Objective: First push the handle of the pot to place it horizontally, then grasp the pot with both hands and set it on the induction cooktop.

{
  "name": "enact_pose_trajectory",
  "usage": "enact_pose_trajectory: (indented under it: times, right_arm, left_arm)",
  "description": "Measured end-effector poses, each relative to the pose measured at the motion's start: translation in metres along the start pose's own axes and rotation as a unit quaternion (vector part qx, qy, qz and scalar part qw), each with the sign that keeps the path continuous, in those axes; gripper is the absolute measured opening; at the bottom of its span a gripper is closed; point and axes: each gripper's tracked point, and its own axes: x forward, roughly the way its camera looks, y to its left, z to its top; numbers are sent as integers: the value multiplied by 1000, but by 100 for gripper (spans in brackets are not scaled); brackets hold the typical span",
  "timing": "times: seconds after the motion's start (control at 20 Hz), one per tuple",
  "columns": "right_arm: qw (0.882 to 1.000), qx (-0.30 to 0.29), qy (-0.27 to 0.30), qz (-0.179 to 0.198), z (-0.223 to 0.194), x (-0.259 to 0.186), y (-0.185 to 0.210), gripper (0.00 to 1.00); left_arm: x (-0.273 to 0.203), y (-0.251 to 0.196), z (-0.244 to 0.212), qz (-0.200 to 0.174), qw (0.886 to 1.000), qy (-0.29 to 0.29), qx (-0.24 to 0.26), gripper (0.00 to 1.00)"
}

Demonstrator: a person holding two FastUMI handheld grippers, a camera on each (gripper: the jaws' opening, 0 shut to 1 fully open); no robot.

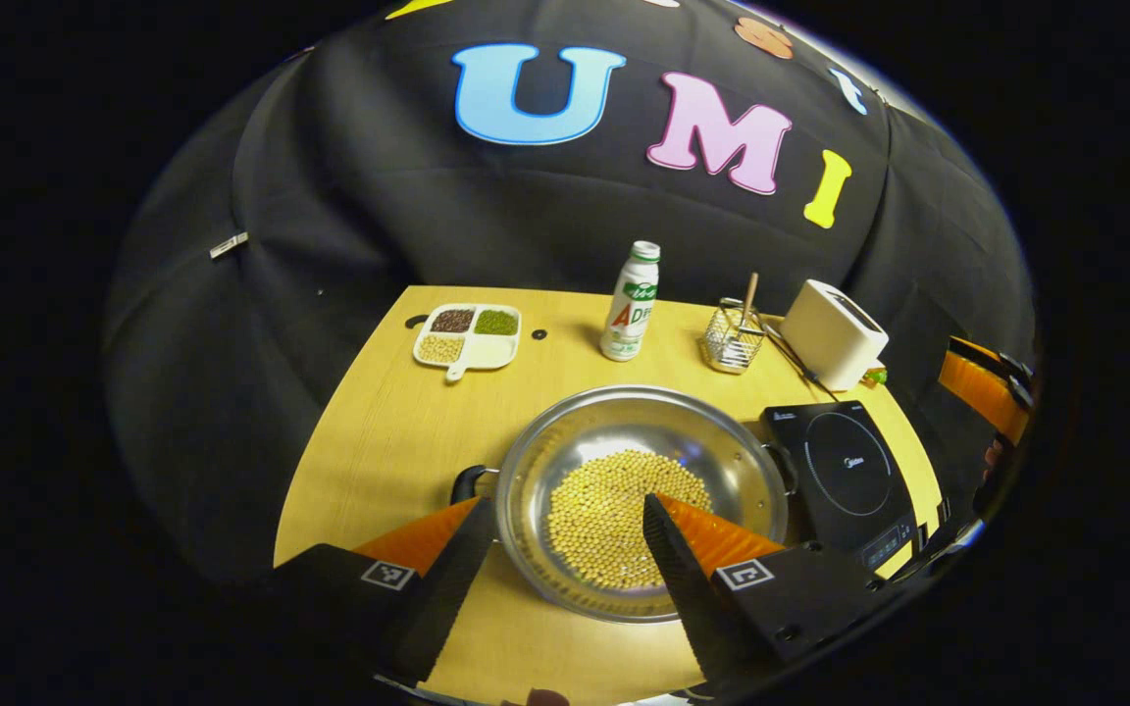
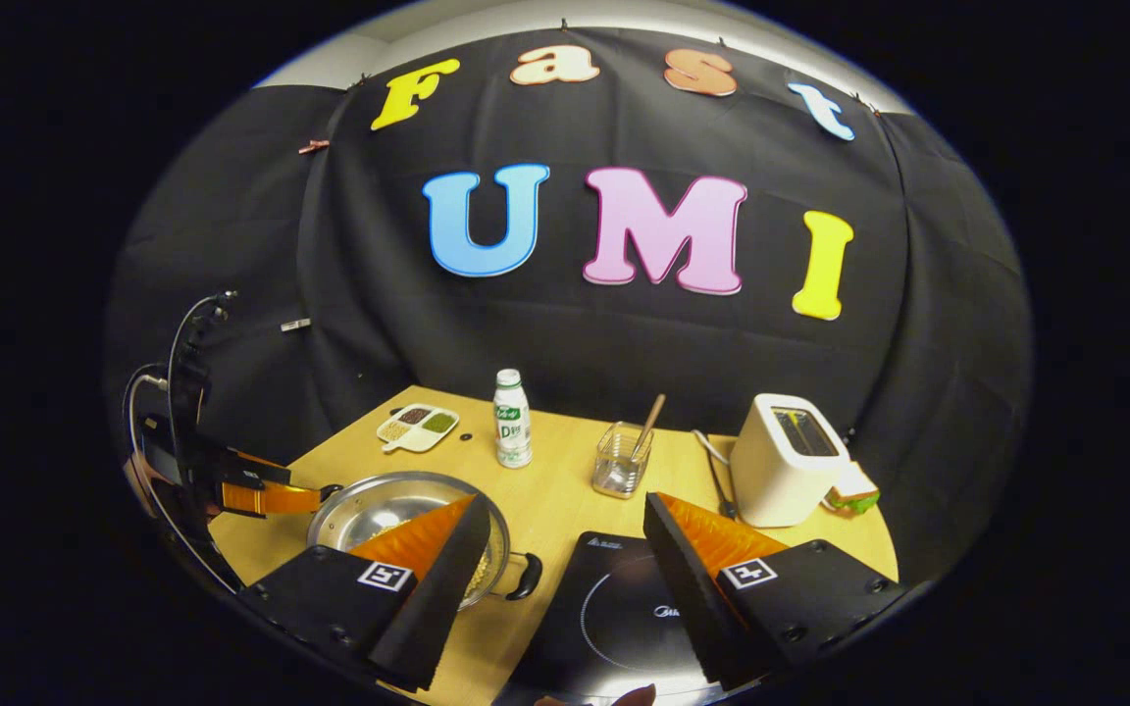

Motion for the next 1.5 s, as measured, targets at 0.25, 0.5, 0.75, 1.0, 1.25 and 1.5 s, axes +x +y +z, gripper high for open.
enact_pose_trajectory:
  times: [0.25,0.5,0.75,1.0,1.25,1.5]
  right_arm:
    - [998,8,69,8,-45,37,6,98]
    - [990,28,137,13,-90,62,17,99]
    - [978,58,198,13,-132,86,29,100]
    - [968,76,240,12,-164,103,39,98]
    - [957,114,267,5,-182,122,47,88]
    - [952,129,278,-24,-191,138,42,69]
  left_arm:
    - [30,32,-15,11,999,33,-18,95]
    - [68,47,-26,11,997,69,-24,95]
    - [96,49,-36,2,995,97,-23,92]
    - [107,48,-37,-1,995,101,-24,79]
    - [116,51,-39,-2,994,107,-21,73]
    - [126,58,-44,10,993,114,-16,71]
